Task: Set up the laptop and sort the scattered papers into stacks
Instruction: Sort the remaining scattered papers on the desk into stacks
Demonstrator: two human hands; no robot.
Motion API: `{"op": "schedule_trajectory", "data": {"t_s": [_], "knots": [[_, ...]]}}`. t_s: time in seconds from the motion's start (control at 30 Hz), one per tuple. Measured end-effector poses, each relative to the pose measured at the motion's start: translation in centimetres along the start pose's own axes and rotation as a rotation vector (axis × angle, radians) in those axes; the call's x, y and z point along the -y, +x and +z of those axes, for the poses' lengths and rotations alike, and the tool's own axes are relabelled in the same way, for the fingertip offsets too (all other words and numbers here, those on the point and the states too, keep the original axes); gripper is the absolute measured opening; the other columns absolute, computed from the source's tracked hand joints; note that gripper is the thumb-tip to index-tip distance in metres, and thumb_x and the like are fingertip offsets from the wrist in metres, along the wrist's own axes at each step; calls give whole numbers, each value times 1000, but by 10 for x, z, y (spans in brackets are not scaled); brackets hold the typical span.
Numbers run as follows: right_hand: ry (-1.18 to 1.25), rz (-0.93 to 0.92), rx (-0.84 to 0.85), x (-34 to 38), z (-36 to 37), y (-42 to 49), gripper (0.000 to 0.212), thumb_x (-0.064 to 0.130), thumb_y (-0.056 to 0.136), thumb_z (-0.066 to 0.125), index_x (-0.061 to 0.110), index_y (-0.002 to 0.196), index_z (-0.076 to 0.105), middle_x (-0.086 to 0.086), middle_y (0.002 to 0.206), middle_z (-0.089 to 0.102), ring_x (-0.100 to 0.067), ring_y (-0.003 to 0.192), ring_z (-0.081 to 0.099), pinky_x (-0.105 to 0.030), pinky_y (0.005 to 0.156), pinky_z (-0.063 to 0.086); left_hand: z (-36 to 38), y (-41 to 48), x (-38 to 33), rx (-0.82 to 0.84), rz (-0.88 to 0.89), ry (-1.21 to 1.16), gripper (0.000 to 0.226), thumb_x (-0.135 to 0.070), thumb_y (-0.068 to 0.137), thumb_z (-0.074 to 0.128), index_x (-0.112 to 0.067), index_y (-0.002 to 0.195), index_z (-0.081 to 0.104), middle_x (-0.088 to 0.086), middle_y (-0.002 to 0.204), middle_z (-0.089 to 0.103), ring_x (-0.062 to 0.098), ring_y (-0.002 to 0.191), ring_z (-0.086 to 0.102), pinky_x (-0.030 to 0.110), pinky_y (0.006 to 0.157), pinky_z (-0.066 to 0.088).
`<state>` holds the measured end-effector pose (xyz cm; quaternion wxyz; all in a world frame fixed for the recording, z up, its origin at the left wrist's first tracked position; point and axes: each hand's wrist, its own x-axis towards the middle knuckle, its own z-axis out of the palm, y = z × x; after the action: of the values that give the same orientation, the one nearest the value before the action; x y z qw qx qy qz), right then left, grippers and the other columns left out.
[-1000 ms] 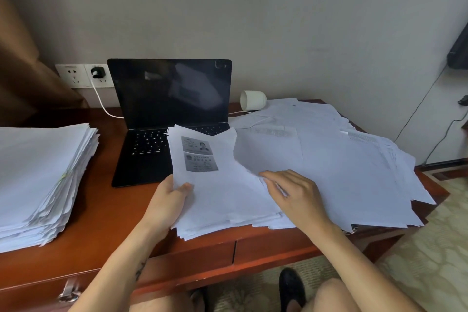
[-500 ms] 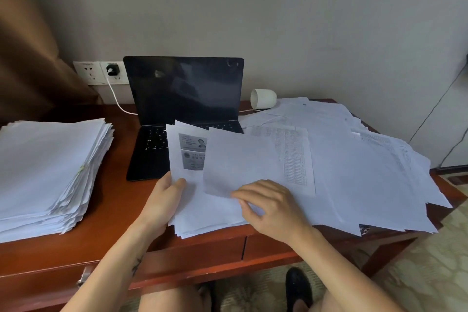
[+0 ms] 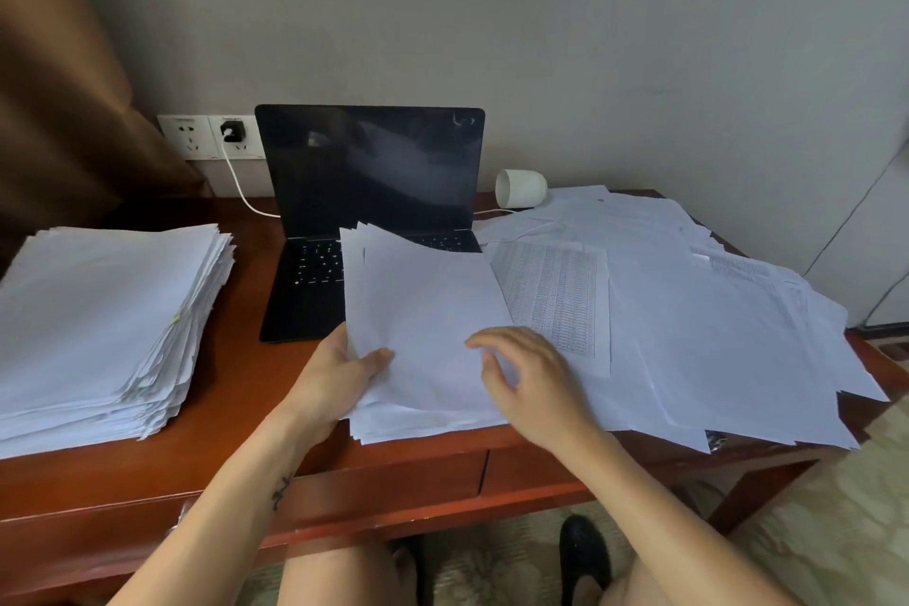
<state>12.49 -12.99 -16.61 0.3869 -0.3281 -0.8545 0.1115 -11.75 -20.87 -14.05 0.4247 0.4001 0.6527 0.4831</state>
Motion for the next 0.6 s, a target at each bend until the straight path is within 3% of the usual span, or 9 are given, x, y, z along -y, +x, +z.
{"op": "schedule_trajectory", "data": {"t_s": [0.17,0.27,0.33,0.5,0.6], "knots": [[-206,247,60,-37,-19,9,47,40,88,45,25,129,63,9,131,63,-16,125,52,-40,109,40,-12,-7,-3,-87,46,60,36,-20,103,65,-35,133,54,-11,119,71,15,107,70,41,97,58],[-306,366,244,-56,-26,7,60,55,94,49,28,147,48,9,154,44,-15,144,33,-37,118,23,-24,-7,-2,-136,67,80,39,-18,103,64,-33,139,55,-10,121,70,15,110,69,42,100,55],[-321,395,309,-64,-28,5,64,60,96,51,30,151,42,11,158,37,-12,147,27,-36,118,18,-29,-8,1,-158,73,87,43,-17,104,63,-31,143,54,-8,124,70,17,112,68,40,100,54],[-384,349,249,-66,-29,6,53,60,96,52,33,142,52,14,144,53,-14,132,43,-37,107,33,-40,-11,6,-256,85,106,42,-14,103,63,-27,142,55,-4,124,69,23,116,66,43,102,52],[-361,346,117,-62,-25,4,42,51,95,61,30,131,63,10,126,66,-18,117,55,-36,96,40,-45,-15,9,-280,75,94,42,-12,102,65,-27,140,56,-4,124,70,23,115,67,47,106,51]]}}
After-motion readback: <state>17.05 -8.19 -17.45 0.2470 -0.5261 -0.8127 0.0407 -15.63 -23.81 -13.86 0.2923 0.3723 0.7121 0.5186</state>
